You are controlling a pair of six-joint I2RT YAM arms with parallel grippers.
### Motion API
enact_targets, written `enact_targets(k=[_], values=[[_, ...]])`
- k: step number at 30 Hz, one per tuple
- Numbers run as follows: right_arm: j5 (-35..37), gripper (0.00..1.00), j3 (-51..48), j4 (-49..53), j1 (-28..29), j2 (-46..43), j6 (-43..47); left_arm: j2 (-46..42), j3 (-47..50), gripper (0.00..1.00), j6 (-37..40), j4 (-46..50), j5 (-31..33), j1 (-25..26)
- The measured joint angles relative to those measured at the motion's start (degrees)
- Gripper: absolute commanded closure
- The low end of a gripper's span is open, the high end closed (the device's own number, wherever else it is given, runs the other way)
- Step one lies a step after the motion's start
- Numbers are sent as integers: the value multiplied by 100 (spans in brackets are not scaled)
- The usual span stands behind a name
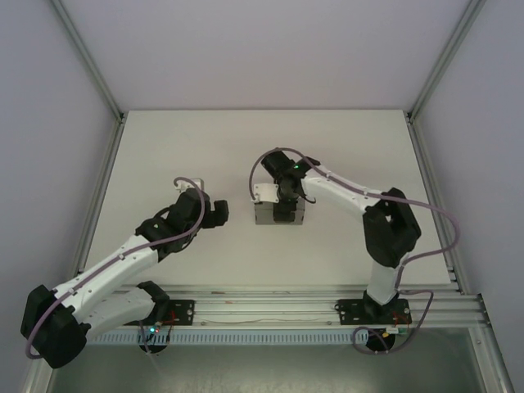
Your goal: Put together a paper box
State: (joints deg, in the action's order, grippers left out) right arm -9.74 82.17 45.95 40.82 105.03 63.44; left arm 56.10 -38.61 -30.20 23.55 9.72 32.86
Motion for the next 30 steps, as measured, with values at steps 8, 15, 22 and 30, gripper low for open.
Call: enact_targets(k=[8, 15, 22, 30], values=[[81, 46, 151, 120, 0, 411, -120, -55, 109, 0, 0, 24, -2, 0], [592, 48, -160, -448, 39, 289, -245, -55, 133, 0, -2, 22, -2, 0], [1893, 47, -955, -2181, 258, 138, -74, -55, 133, 0, -7, 22, 2, 0], [2406, 16, -1502, -3191, 485, 111, 120, -151, 133, 0, -39, 22, 31, 0]])
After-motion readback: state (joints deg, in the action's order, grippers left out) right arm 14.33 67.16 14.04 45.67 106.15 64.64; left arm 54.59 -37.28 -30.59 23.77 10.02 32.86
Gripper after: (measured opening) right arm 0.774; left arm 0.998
